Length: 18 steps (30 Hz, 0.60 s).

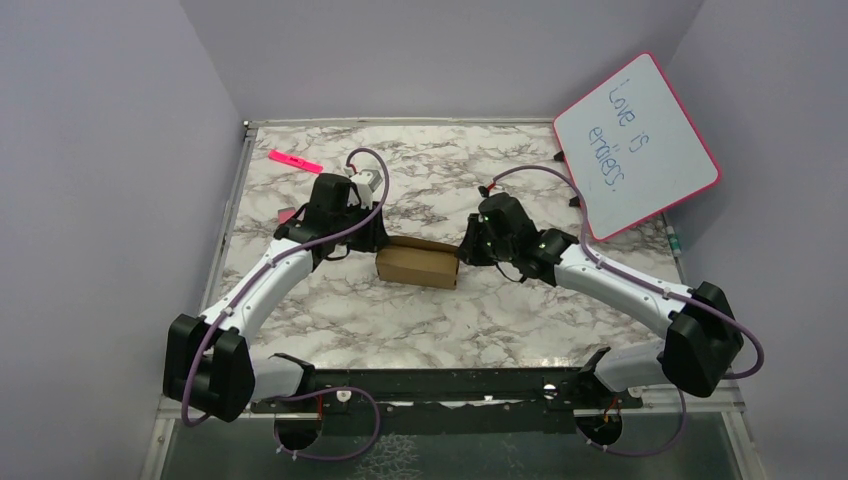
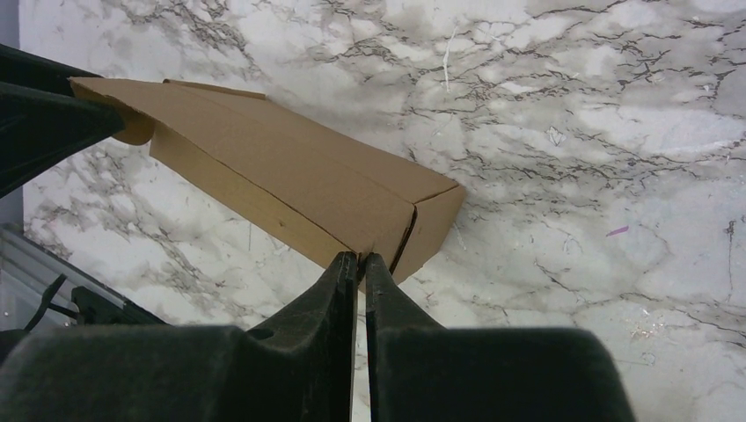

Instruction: Fold the paper box

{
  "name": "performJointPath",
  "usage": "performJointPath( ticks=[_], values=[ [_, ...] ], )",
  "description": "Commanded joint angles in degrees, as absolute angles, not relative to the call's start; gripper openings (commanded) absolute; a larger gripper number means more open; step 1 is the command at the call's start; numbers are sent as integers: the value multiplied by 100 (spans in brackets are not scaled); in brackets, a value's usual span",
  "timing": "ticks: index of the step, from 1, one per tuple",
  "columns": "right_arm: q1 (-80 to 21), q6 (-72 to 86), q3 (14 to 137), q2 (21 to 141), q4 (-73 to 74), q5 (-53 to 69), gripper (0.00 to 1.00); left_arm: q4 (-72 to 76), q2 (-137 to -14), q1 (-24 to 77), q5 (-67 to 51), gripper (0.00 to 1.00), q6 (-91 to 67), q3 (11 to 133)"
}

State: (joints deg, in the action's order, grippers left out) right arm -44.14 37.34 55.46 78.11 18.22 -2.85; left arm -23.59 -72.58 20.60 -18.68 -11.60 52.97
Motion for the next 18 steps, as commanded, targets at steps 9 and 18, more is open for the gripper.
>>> performJointPath(
  ticks=[9,18],
  values=[
    [-4439,3446,5550,7960,1621,-297,7,-2238,-7066,2101,-1959,34,-1176,5163],
    [-4447,3164,5424,7961,1508,-124,5,-2388,-7076,2101,-1794,32,-895,5252]
  ],
)
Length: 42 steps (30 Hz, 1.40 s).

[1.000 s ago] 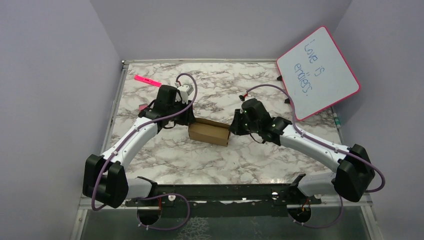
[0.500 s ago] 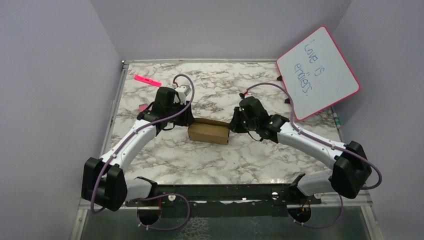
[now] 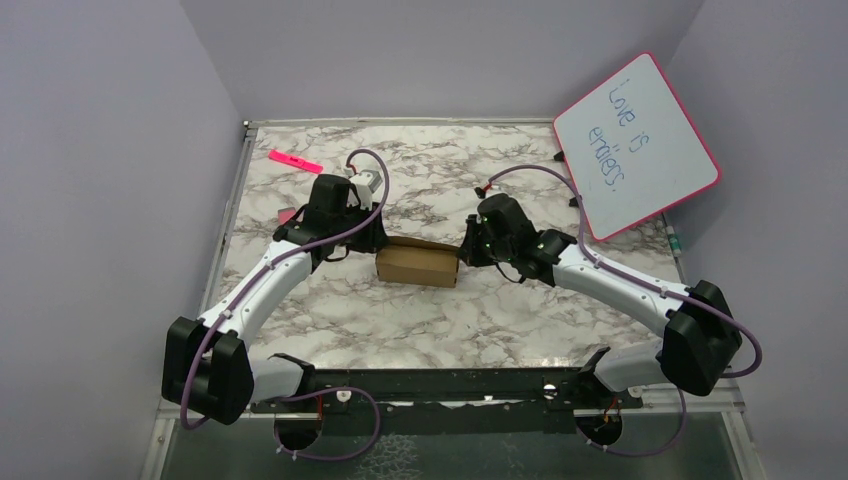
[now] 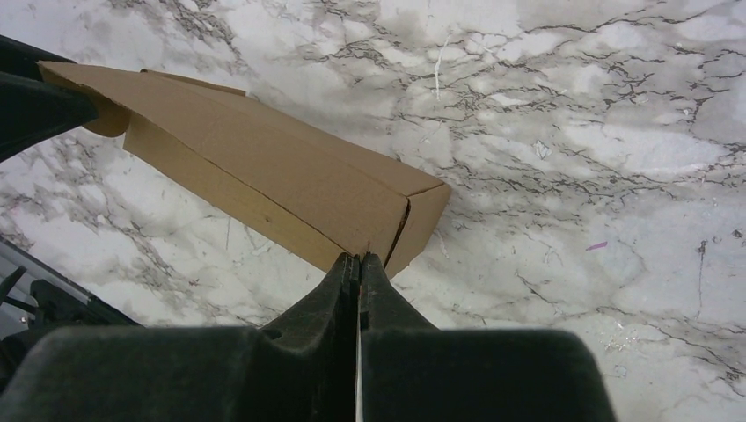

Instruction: Fold the paper box

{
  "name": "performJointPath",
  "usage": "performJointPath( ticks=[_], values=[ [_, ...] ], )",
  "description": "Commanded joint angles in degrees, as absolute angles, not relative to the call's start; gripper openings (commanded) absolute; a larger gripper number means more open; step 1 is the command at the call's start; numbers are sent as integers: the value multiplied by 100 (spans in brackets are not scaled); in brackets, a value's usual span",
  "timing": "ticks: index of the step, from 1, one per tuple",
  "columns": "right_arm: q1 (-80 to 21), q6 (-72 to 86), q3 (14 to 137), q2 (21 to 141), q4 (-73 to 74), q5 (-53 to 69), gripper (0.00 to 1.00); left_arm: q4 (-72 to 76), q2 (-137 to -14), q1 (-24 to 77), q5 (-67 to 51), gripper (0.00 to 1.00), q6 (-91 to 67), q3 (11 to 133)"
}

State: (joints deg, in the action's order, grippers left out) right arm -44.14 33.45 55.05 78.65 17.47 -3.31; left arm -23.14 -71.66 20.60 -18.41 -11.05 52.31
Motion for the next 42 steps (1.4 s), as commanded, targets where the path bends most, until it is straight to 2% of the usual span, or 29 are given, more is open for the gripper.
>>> performJointPath(
  ticks=[1,6,18,26,42],
  values=[
    [-4440,3142,5423,7958,1509,-117,5,-2405,-7083,2101,-1729,32,-839,5267],
    [-4443,3055,5410,7927,1524,-123,4,-2447,-7108,2101,-1408,29,-631,5387],
    [-4443,3014,5390,7884,1522,-117,4,-2446,-7231,2101,-1552,27,-870,5469],
    [-4438,3028,5420,7939,1501,-30,4,-2039,-7120,2101,-1549,22,-1304,5118],
    [-4438,2901,5318,7893,1261,235,4,-1715,-6842,2101,-1193,19,-1212,4304]
  ],
)
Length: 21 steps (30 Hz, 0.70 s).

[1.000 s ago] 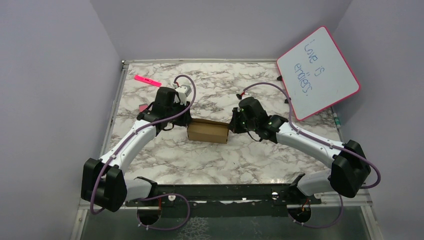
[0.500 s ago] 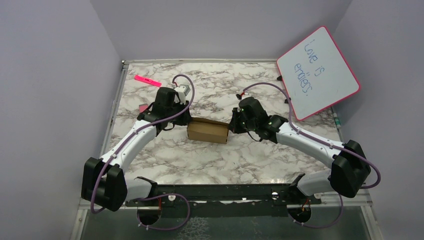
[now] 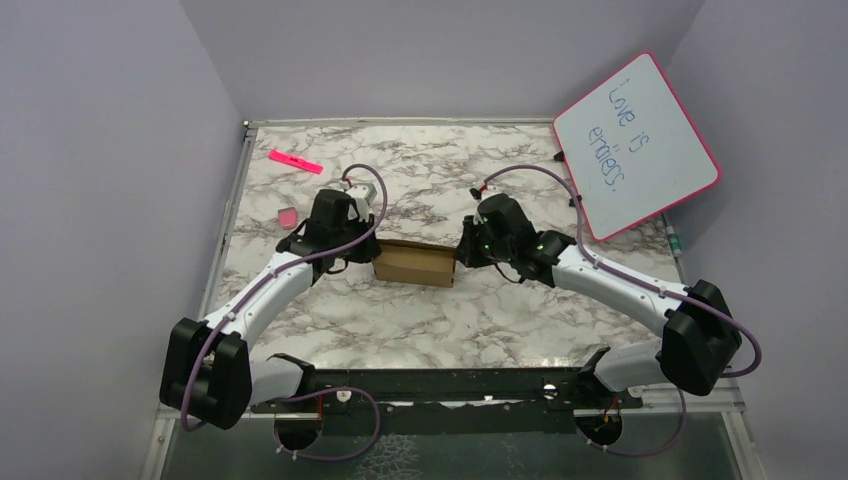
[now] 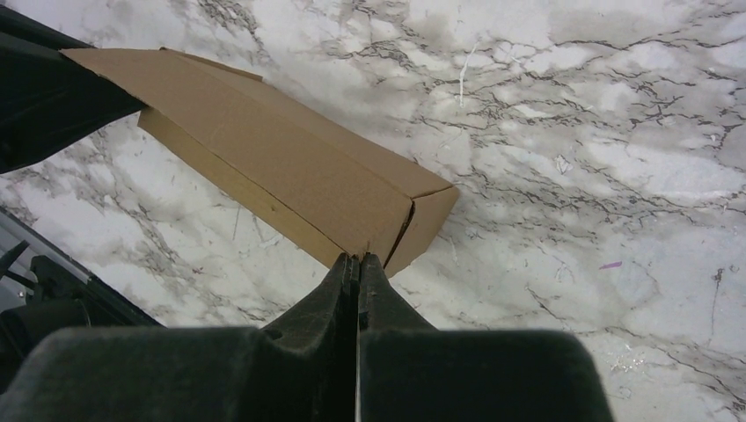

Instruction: Fold the paper box

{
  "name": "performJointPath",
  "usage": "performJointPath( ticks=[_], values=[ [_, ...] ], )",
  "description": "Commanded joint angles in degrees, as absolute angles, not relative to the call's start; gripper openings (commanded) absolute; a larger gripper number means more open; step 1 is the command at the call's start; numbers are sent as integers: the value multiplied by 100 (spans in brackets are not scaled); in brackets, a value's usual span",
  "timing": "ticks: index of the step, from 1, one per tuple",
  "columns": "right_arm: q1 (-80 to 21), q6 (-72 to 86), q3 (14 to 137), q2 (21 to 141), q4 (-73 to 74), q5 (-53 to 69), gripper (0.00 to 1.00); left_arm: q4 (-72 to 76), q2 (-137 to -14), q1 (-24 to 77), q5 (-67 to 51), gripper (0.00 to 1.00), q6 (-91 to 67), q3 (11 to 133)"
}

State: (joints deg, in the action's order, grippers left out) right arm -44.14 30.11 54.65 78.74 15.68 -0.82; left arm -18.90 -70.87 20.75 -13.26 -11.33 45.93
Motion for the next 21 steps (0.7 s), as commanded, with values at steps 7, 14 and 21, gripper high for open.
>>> performJointPath(
  ticks=[7,14,21],
  values=[
    [-4438,2872,5000,7558,1041,132,19,-1637,-6192,2101,-938,28,-1504,4034],
    [-4440,2592,5236,7056,1082,35,46,-1668,-5519,2101,-583,59,-1925,4012],
    [-4443,2461,5630,7302,1397,-503,55,-1647,-5201,2092,-220,62,-2107,3896]
  ],
)
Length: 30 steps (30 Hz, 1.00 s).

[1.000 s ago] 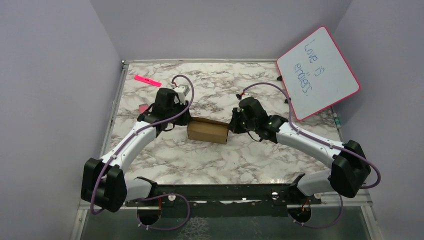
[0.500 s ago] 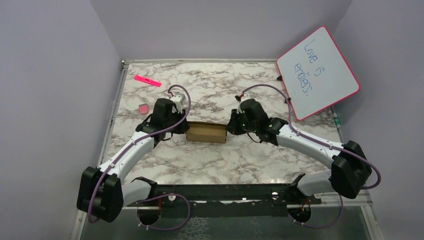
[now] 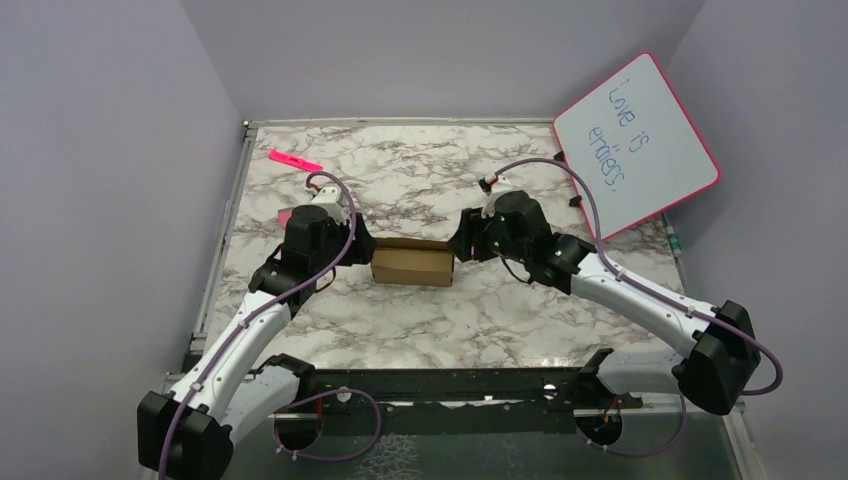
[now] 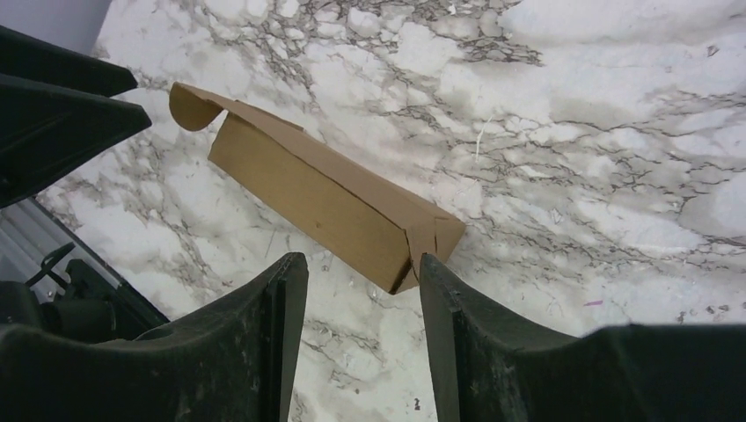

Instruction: Fold the paper box

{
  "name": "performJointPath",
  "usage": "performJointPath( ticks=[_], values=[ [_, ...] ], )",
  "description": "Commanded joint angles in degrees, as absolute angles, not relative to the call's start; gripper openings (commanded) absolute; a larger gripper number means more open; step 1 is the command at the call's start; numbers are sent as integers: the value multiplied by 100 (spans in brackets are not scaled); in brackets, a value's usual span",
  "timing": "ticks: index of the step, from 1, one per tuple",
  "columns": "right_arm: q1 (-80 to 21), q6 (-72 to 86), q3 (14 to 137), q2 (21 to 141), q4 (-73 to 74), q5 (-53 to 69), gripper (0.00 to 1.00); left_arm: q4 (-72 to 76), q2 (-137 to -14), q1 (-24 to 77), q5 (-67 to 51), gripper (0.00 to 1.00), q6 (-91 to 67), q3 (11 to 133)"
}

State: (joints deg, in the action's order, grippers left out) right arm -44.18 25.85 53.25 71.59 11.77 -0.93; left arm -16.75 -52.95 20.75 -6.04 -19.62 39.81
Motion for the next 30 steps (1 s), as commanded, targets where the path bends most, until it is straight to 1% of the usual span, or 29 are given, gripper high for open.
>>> performJointPath(
  ticks=[1,7,14,17,19,21,24,26,30],
  values=[
    [-4441,2461,5682,7364,1496,-554,55,-1662,-5268,2092,-229,61,-2040,3922],
    [-4439,2507,5517,7466,1542,-678,46,-1705,-5879,2092,-588,48,-1691,4181],
    [-4439,2468,5585,7747,1505,-591,34,-1801,-6339,2092,-661,38,-1330,4524],
    [-4439,2516,5584,7850,1487,-476,28,-1802,-6415,2092,-808,33,-1342,4587],
    [-4438,2558,5567,7872,1453,-415,22,-1801,-6456,2092,-897,30,-1358,4597],
    [-4439,2599,5546,7856,1396,-352,15,-1802,-6476,2092,-967,28,-1384,4596],
    [-4438,2667,5569,7816,1355,-296,10,-1802,-6486,2092,-1067,24,-1437,4580],
    [-4444,2731,5609,7799,1362,-273,7,-1794,-6490,2092,-1122,22,-1477,4555],
    [-4439,2841,5674,7820,1349,-272,4,-1777,-6488,2092,-1231,20,-1582,4523]
  ],
)
